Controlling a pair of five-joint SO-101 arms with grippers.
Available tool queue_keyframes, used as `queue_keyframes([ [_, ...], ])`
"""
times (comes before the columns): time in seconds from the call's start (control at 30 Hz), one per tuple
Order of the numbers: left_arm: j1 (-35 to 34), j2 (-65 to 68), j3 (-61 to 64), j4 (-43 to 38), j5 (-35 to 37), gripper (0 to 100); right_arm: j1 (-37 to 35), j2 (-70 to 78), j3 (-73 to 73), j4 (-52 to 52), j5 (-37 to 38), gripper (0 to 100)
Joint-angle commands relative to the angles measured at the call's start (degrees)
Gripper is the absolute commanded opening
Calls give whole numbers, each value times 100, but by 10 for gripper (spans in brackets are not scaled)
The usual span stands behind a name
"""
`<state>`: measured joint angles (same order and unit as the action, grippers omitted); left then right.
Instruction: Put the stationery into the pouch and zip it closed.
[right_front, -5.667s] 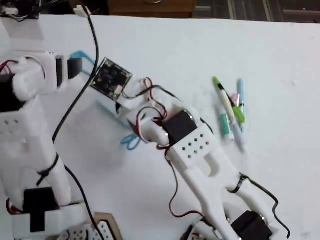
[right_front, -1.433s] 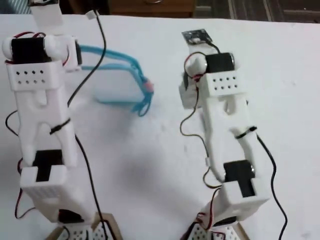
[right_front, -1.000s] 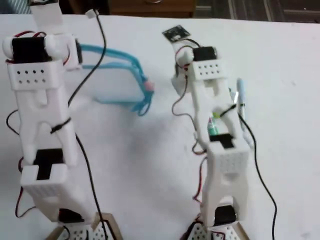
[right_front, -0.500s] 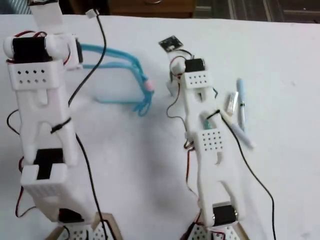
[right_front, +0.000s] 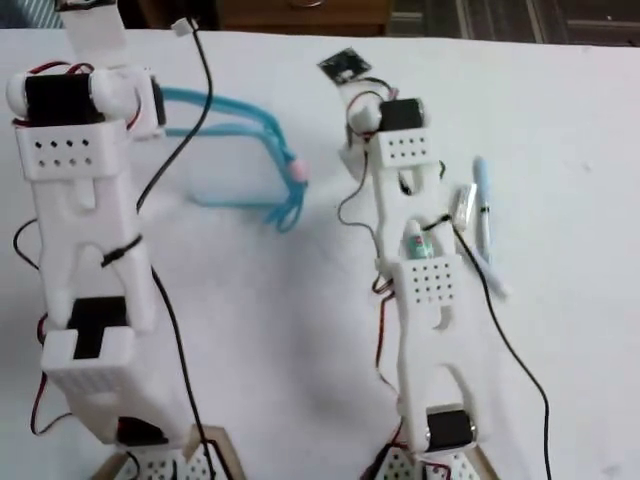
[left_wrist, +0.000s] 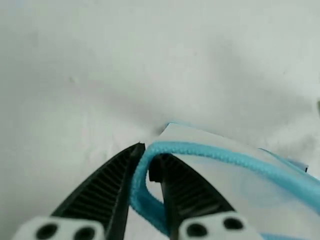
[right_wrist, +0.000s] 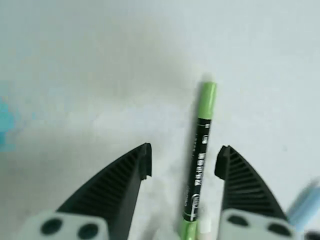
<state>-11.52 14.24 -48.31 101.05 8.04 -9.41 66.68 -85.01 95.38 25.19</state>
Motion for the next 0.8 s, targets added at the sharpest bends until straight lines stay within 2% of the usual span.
queue_keyframes([
  [0.0,70,-9,-66,-53,53,21,145,-136,264,-444,70,219],
  [0.2,70,132,-57,-105,62,22,163,-31,1116,-1279,70,218],
  [0.4,79,308,-101,-114,79,22,382,-31,1644,-1560,70,209],
  [0.7,158,299,-101,-97,79,22,374,-31,1908,-1596,70,20],
  [0.77,167,299,-101,-88,79,22,347,-40,1890,-1560,70,20],
])
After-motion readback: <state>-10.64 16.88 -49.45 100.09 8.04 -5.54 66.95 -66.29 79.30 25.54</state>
